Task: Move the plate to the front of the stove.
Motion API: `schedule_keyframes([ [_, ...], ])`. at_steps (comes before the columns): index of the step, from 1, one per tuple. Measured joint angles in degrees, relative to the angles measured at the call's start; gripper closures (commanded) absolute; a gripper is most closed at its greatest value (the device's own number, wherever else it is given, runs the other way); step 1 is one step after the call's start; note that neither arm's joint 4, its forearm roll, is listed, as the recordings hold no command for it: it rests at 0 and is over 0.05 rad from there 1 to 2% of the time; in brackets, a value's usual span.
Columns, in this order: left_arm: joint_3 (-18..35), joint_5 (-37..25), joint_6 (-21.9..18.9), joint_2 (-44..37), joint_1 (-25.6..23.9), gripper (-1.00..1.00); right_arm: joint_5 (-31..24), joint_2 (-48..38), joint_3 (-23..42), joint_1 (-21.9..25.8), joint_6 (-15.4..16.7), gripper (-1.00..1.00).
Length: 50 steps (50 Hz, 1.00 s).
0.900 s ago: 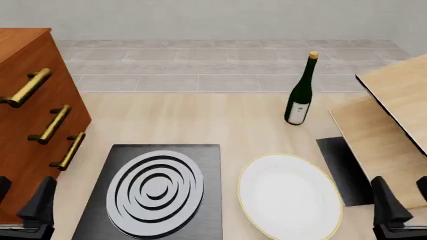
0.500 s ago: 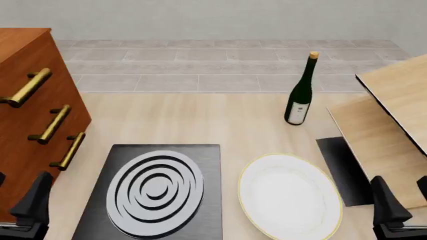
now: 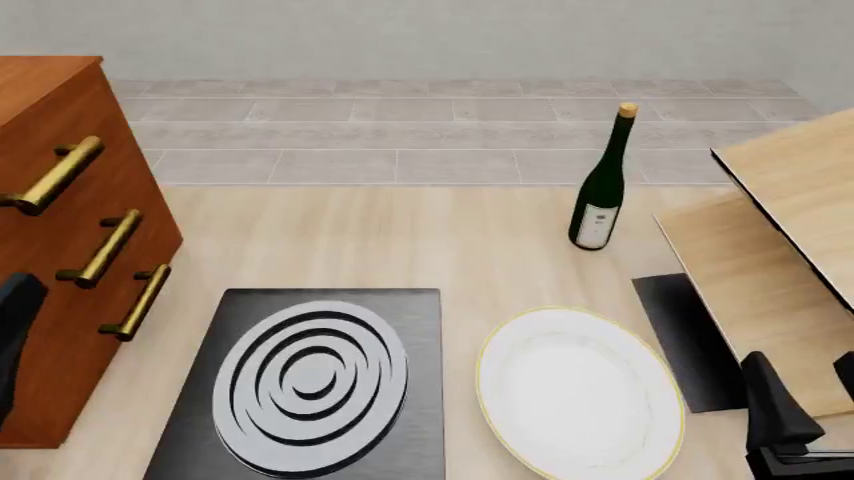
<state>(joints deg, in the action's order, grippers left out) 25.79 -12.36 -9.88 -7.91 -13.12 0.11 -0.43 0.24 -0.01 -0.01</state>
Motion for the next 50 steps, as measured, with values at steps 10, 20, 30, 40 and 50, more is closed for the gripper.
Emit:
schedule_keyframes([
  [10,9.0,-1.7,-7.6,-7.5,-9.2,-1.0,0.0,0.0,0.0,0.0,0.0,-1.0],
  [20,15.3,-1.8,-16.1,-14.6,-19.2,-1.0,0.0,0.0,0.0,0.0,0.0,-1.0],
  [30,18.4,-0.3,-23.3,-22.2,-29.1,-1.0,0.0,0.0,0.0,0.0,0.0,-1.0],
  [40,20.0,1.4,-29.3,-29.7,-37.6,-1.0,0.0,0.0,0.0,0.0,0.0,-1.0],
  [50,21.0,2.8,-34.1,-36.4,-44.4,-1.0,0.0,0.0,0.0,0.0,0.0,-1.0],
])
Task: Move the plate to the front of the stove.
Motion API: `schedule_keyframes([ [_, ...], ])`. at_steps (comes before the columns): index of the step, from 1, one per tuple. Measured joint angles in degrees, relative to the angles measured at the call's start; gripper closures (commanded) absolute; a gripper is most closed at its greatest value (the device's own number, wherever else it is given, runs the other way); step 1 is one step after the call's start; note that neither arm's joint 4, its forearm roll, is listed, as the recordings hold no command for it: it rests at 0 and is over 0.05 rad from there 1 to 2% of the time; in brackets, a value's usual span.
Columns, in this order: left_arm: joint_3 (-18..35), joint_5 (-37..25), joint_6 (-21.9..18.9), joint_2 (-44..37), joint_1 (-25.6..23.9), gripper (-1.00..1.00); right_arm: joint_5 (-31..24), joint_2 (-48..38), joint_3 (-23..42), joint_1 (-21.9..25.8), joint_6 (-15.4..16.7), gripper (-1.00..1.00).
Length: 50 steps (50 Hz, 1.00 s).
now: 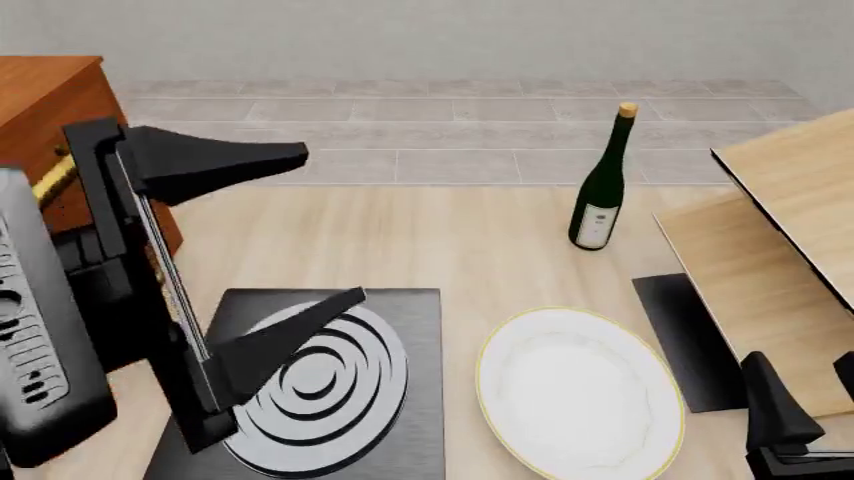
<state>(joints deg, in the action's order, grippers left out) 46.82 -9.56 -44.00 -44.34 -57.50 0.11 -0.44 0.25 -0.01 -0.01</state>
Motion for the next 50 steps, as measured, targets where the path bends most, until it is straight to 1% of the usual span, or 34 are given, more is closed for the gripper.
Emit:
schedule_keyframes([
  [12,1.7,0.9,-4.2,-7.1,-6.5,-1.0,0.0,0.0,0.0,0.0,0.0,-1.0],
  [32,3.3,2.4,-9.0,-19.3,-15.9,-1.0,0.0,0.0,0.0,0.0,0.0,-1.0],
  [42,3.6,3.9,-10.9,-24.6,-19.5,-1.0,0.0,0.0,0.0,0.0,0.0,-1.0],
  [50,3.1,5.2,-12.6,-28.4,-21.4,-1.0,0.0,0.0,0.0,0.0,0.0,-1.0],
])
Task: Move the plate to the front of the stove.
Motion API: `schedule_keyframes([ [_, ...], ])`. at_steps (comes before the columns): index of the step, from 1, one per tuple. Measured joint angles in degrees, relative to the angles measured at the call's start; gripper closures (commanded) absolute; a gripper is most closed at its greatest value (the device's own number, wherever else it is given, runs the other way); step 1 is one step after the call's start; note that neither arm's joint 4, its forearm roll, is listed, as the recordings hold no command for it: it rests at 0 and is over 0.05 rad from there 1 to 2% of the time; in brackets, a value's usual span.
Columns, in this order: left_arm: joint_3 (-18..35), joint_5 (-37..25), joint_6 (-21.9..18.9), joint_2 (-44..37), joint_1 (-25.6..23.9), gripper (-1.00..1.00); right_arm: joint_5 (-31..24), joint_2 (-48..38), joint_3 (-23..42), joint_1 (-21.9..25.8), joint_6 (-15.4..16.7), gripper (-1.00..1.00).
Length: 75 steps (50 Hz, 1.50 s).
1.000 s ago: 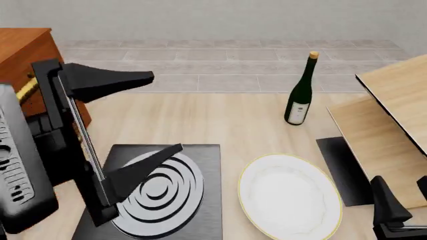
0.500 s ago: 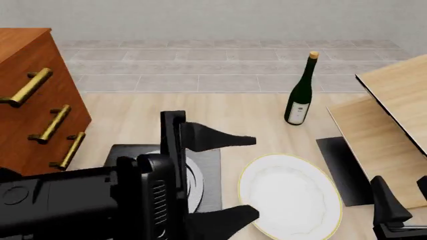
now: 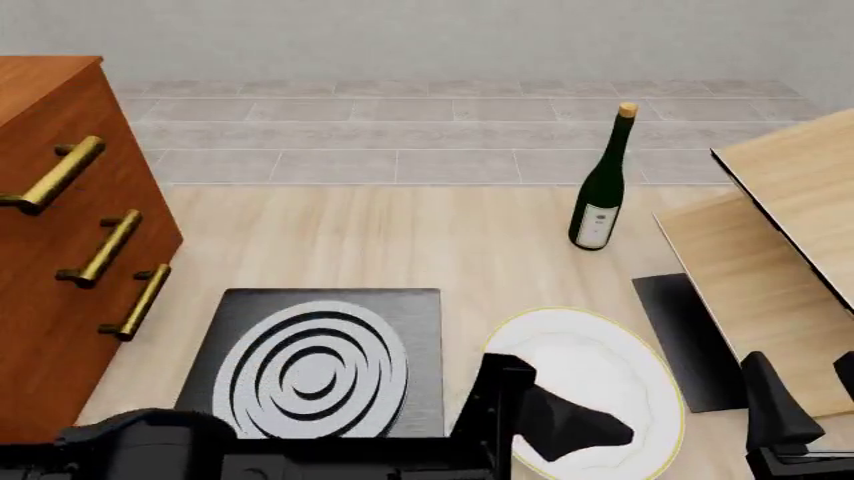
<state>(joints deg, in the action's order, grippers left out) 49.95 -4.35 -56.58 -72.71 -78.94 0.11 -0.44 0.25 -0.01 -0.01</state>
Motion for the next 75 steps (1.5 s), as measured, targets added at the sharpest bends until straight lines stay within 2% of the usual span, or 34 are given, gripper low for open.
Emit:
schedule_keyframes([
  [39,-4.5,6.6,-5.6,-11.2,-0.2,-1.0,0.0,0.0,0.0,0.0,0.0,-1.0],
  [75,-4.4,9.2,-8.4,-17.8,4.3,-1.0,0.0,0.0,0.0,0.0,0.0,-1.0],
])
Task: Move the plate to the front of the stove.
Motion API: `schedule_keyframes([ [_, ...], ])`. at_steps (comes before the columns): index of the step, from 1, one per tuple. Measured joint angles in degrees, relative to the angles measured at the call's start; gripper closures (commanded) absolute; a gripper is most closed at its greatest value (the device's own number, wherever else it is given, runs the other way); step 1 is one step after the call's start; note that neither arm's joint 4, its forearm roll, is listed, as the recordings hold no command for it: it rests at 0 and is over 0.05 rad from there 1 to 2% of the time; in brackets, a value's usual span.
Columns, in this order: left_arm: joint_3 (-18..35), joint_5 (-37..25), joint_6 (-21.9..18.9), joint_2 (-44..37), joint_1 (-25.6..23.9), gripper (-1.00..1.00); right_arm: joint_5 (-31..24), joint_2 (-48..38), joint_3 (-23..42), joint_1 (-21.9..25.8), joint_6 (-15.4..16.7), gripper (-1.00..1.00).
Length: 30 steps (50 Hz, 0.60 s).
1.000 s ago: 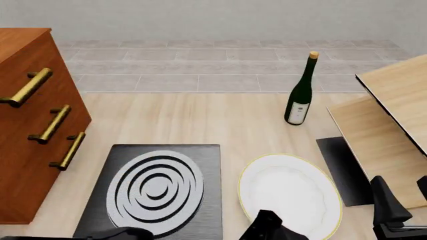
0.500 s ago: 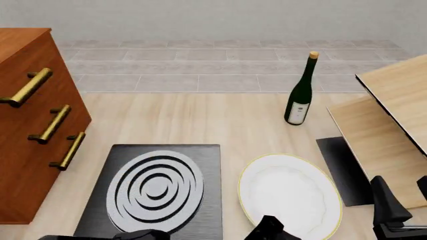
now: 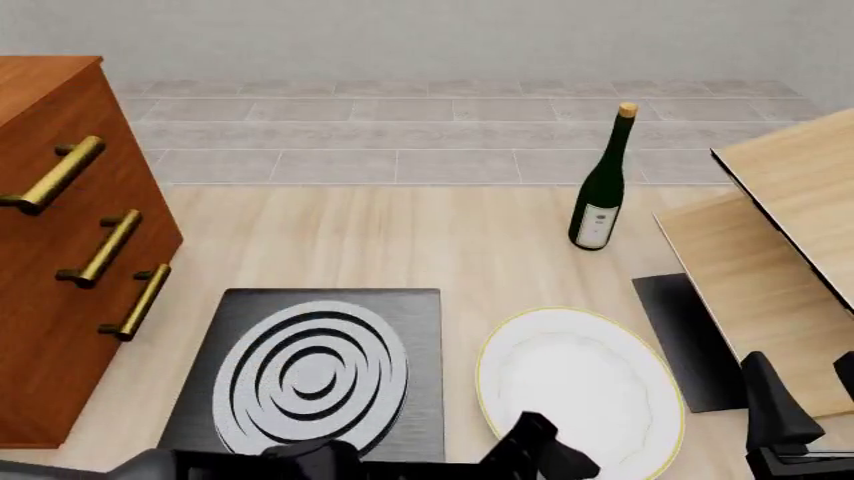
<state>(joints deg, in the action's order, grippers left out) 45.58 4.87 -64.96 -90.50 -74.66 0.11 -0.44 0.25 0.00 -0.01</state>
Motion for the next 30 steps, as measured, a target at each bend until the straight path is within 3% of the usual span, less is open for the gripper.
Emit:
schedule_keyframes([
  [30,-0.6,4.4,-1.9,-4.3,3.1,-1.0,0.0,0.0,0.0,0.0,0.0,-1.0],
])
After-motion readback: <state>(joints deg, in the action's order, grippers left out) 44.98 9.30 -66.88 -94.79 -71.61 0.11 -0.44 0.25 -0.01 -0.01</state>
